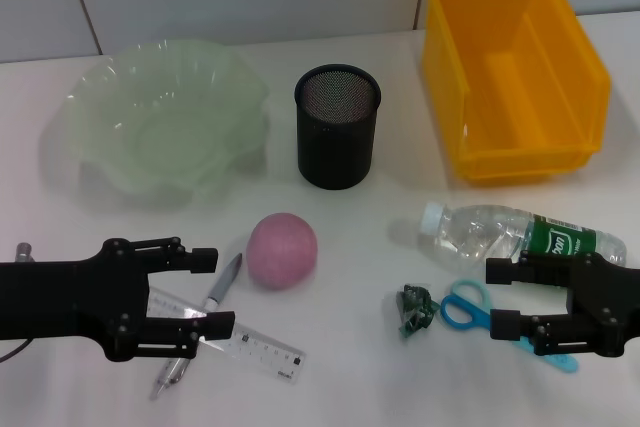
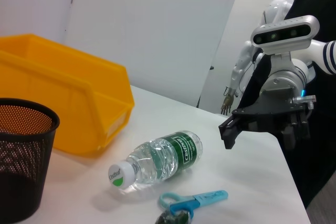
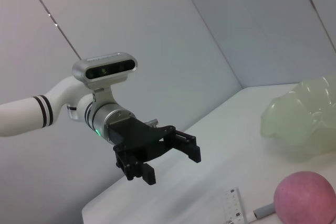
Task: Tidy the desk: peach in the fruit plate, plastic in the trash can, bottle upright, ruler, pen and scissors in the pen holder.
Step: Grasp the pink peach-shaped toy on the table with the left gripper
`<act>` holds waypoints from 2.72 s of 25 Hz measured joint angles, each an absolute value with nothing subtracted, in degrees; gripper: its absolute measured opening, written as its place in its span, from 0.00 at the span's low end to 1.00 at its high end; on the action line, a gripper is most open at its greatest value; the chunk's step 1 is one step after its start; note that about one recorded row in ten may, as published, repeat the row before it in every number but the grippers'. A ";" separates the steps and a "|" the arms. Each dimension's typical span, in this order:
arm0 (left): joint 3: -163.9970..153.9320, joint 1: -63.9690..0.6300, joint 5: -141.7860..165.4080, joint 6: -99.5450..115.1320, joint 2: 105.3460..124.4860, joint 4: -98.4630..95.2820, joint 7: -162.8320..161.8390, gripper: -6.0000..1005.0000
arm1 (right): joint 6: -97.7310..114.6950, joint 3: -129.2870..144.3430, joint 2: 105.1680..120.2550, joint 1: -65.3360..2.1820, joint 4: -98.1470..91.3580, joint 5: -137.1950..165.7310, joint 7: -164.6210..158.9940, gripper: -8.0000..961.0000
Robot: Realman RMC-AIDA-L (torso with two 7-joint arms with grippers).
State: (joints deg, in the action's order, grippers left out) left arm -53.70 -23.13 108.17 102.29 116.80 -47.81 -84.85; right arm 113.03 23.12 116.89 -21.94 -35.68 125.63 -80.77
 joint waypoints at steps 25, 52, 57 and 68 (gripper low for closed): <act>-53.76 -23.29 108.77 102.39 116.81 -47.81 -85.30 0.80 | 113.03 23.20 116.89 -21.97 -35.68 125.60 -80.77 0.85; -70.00 -28.86 115.81 82.59 118.56 -58.84 -99.92 0.78 | 113.12 23.16 116.83 -22.01 -35.68 125.58 -80.50 0.85; -75.60 -29.70 117.49 77.31 118.64 -60.35 -101.58 0.77 | 113.10 22.87 116.66 -22.27 -35.68 125.55 -80.50 0.85; -83.10 -32.22 121.45 70.58 118.94 -60.12 -101.94 0.73 | 113.02 22.67 116.47 -22.58 -35.68 125.54 -80.52 0.85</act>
State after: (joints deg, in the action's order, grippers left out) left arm -83.10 -32.22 121.45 70.58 118.94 -60.12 -101.94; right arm 113.02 22.67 116.47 -22.58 -35.68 125.54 -80.53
